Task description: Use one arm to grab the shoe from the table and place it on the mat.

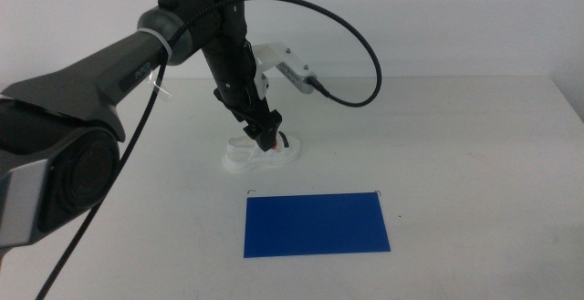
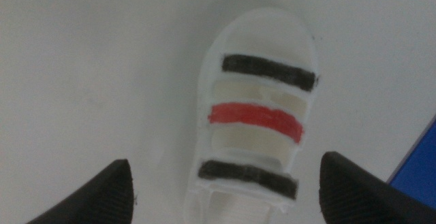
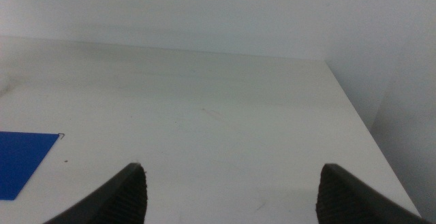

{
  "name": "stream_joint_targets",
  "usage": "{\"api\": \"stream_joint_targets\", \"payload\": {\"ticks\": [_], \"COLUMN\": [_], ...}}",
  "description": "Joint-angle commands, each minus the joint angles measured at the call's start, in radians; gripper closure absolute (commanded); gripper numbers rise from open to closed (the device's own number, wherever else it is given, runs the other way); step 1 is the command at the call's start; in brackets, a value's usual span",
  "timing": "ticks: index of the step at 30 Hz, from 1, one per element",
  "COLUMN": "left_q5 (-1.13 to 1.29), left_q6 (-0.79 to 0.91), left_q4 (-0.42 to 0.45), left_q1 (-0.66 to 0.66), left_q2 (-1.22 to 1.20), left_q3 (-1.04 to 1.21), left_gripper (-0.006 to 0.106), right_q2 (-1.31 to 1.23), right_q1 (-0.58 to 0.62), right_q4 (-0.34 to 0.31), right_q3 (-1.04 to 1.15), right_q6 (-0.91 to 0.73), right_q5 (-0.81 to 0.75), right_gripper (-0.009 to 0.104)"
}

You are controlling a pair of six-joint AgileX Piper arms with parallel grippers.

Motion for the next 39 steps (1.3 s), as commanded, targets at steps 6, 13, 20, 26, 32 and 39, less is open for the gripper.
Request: {"api": "stream_joint_targets", "payload": {"ticks": [6,13,20,26,32,39], "left_q5": [0.072,0.072,0.072,0.072,0.072,0.072], "left_q6": [0.011,0.011,0.0,0.0,-0.019,-0.021], "left_q4": [-0.018,-0.017,-0.019,0.0,-0.002,0.0], "left_q1": [-0.004,-0.005,-0.005,-0.04,-0.062,-0.125], "left_q2": [-0.013,-0.001,-0.001,-0.043,-0.13,-0.274], "left_q3": [-0.018,-0.018,-0.018,-0.018,0.017,0.177], "left_gripper": [0.007,0.015,0.063,0.102,0.102,0.102], "right_q2": [-0.026,-0.026,-0.026,-0.026,-0.026,-0.026], "right_q1": [-0.002,-0.002,-0.002,-0.002,-0.002,-0.002], "right_q4": [-0.009,-0.009,-0.009,-0.009,-0.009,-0.009], "right_q3": [0.005,0.005,0.005,0.005,0.005,0.005], "right_q6": [-0.008,-0.008,-0.008,-0.008,-0.008,-0.008], "right_q5": [-0.078,-0.078,-0.078,-0.078,-0.078,-0.078], "right_gripper": [0.031,0.031,0.031,0.031,0.031,0.031]}}
